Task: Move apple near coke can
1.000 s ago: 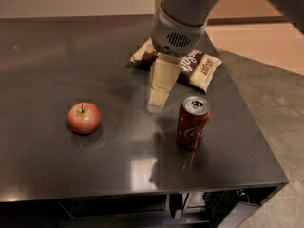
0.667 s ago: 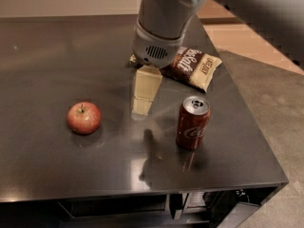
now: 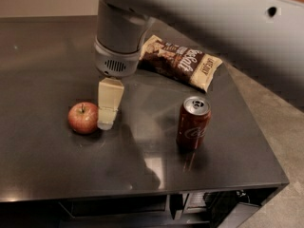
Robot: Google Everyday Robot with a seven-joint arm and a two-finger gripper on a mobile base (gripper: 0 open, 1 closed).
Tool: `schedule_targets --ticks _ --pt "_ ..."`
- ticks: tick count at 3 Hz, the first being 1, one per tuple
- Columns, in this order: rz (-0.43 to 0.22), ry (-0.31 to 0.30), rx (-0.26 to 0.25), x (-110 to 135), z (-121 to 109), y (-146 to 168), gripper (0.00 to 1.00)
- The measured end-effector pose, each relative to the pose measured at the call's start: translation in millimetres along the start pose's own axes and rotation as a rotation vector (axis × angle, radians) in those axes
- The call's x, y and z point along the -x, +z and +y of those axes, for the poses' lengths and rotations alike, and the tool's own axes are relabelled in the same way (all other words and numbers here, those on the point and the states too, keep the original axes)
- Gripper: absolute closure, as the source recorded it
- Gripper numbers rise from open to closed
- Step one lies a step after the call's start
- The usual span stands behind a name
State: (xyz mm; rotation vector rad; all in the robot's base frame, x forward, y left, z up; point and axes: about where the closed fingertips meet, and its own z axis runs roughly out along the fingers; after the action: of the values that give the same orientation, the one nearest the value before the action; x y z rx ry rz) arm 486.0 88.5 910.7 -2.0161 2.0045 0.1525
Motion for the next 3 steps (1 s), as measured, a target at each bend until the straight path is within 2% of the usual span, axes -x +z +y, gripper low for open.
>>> schedule_targets --ticks 1,3 --pt "0.001 -0.008 0.016 19 -3 25 0.00" --pt "0.010 -0.027 0.056 44 6 57 0.00"
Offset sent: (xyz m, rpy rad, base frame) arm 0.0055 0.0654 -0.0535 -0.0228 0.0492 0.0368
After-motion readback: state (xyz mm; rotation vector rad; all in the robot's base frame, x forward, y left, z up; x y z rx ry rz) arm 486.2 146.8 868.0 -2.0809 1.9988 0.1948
